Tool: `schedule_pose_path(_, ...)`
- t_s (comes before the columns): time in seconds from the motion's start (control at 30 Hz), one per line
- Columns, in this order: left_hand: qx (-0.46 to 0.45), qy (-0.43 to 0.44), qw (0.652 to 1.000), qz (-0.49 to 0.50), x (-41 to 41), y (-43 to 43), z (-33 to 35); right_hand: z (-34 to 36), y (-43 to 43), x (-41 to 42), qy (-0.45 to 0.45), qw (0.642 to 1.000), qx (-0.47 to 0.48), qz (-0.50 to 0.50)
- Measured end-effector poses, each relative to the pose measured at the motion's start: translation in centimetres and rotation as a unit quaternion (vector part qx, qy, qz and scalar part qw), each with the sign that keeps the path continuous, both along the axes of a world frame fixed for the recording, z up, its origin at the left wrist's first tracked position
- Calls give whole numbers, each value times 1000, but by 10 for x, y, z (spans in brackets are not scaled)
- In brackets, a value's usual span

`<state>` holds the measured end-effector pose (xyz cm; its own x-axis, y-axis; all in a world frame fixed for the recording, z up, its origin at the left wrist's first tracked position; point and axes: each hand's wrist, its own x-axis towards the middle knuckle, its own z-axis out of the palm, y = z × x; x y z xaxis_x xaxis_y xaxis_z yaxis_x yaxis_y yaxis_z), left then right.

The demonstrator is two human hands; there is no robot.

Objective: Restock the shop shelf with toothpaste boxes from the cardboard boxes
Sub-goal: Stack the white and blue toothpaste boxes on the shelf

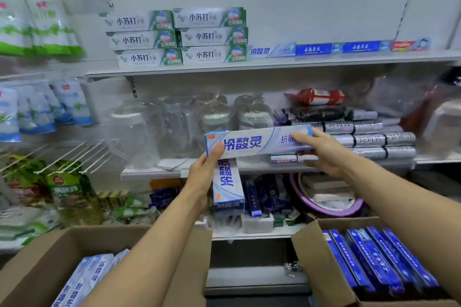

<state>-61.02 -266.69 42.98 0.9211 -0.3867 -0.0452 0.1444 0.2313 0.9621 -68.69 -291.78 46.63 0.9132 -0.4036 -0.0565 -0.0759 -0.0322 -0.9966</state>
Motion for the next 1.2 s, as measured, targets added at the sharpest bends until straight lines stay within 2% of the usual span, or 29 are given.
schedule_pose_path(0.13, 18, -33, 999, -6, 7, -19, 31, 31, -33, -7, 7, 997, -57, 49)
schedule_pose_path(0.27, 25, -87, 996, 6, 21, -37, 64, 60, -52, -2, -75, 993, -61, 74)
schedule_pose_path(0.43, 28, -124, 988, 92, 50, -62, 112, 95, -82, 19, -180, 983, -16, 22)
schedule_pose_path(0.57, 37, -172, 977, 120, 76, -80, 146, 123, -111, 45, -227, 972, -32, -48)
schedule_pose_path(0.73, 15, -186, 977, 107, 118, -105, 176, 153, -147, 89, -212, 945, -172, -182)
schedule_pose_path(0.83, -9, -167, 981, 99, 133, -115, 185, 164, -165, 118, -210, 931, -208, -212)
schedule_pose_path(1.2, -29, -182, 973, 141, 174, -161, 188, 165, -206, 233, -122, 930, -297, -176)
